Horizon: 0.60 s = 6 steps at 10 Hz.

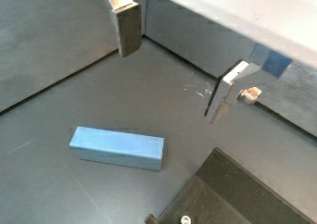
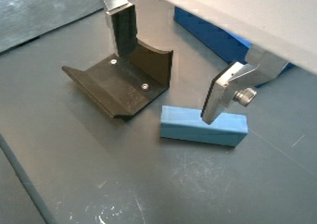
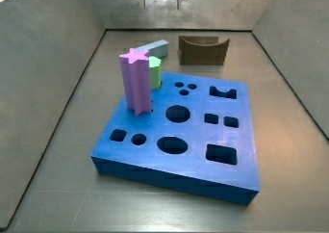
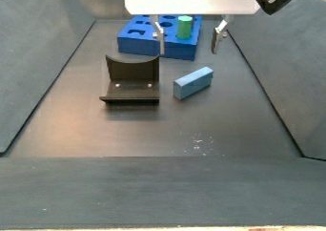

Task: Pick up the rectangle object. Move up. Place the rectangle object on the fixture. Regrasp the rectangle object. Move to above the board. Insert the rectangle object.
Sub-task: Pick up the rectangle object.

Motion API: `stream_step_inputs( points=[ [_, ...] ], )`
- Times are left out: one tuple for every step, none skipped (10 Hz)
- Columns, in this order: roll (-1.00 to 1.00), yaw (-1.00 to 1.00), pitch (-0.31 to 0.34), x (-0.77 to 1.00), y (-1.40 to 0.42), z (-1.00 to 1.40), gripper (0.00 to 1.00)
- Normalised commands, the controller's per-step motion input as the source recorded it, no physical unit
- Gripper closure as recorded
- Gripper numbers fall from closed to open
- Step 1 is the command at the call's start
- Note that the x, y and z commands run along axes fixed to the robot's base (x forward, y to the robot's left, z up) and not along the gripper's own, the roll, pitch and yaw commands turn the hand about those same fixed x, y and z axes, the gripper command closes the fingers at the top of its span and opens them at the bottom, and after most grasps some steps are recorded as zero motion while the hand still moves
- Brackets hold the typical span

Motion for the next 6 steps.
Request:
stream_step_inputs(
  points=[
    [0.00, 0.00, -0.020, 0.00, 0.00, 0.00, 0.00],
    [0.00, 0.00, -0.020, 0.00, -0.02, 0.00, 0.00],
    [-0.04, -0.01, -0.329, -0.43, 0.00, 0.00, 0.00],
    [0.00, -0.29, -0.229, -0.34, -0.13, -0.22, 0.00],
    [0.00, -0.77, 0.000, 0.00, -0.37, -0.27, 0.00],
    [0.03, -0.91, 0.000, 0.00, -0.25, -0.28, 0.00]
  ],
)
